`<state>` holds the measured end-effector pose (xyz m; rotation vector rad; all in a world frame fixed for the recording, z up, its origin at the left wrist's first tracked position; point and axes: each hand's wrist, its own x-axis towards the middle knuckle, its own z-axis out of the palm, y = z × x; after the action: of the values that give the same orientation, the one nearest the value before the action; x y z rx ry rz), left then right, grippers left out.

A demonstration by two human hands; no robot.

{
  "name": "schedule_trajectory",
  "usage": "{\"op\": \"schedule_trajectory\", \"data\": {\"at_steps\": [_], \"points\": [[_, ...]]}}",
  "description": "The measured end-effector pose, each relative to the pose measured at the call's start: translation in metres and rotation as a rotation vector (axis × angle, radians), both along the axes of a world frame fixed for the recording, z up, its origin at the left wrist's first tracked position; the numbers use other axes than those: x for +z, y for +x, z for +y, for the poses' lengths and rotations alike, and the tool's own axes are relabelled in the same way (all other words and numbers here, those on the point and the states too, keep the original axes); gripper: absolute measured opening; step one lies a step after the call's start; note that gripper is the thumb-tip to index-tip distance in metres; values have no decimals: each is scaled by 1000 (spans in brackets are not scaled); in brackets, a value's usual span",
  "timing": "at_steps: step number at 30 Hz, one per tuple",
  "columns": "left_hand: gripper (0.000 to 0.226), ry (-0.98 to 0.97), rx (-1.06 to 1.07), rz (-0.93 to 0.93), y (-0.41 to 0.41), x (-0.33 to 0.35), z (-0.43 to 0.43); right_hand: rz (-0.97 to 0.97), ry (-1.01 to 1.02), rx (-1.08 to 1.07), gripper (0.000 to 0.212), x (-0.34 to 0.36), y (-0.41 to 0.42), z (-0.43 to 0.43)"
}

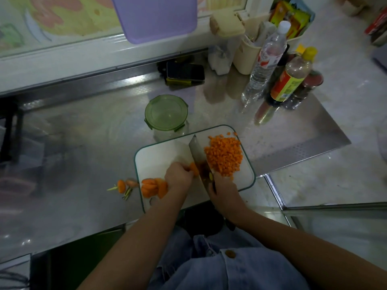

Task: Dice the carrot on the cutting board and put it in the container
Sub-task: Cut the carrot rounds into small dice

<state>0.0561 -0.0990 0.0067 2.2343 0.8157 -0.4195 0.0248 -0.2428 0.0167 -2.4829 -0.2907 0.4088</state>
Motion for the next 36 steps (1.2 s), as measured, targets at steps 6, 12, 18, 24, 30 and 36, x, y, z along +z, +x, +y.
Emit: {"op": "schedule_trajectory", "data": {"at_steps": [6, 12, 18, 24, 30, 36], "points": [[18, -23, 67, -33, -5, -6, -2, -8, -42, 5, 8, 1, 1, -3], [19, -39, 117, -19, -3, -6, -4, 22, -19, 86, 17, 5, -4, -1], [18, -83, 176, -3, -1, -11, 0, 3, -27, 38, 7, 13, 9, -2], [16, -95, 216, 3, 1, -9, 1, -2, -36, 73, 11, 18, 10, 6], [18, -108, 255, -4, 1, -12, 1, 99, -122, 93, 15, 14, 3, 5], [25, -105, 244, 34, 3, -13, 1, 158, -141, 119, 24, 9, -3, 10]]}}
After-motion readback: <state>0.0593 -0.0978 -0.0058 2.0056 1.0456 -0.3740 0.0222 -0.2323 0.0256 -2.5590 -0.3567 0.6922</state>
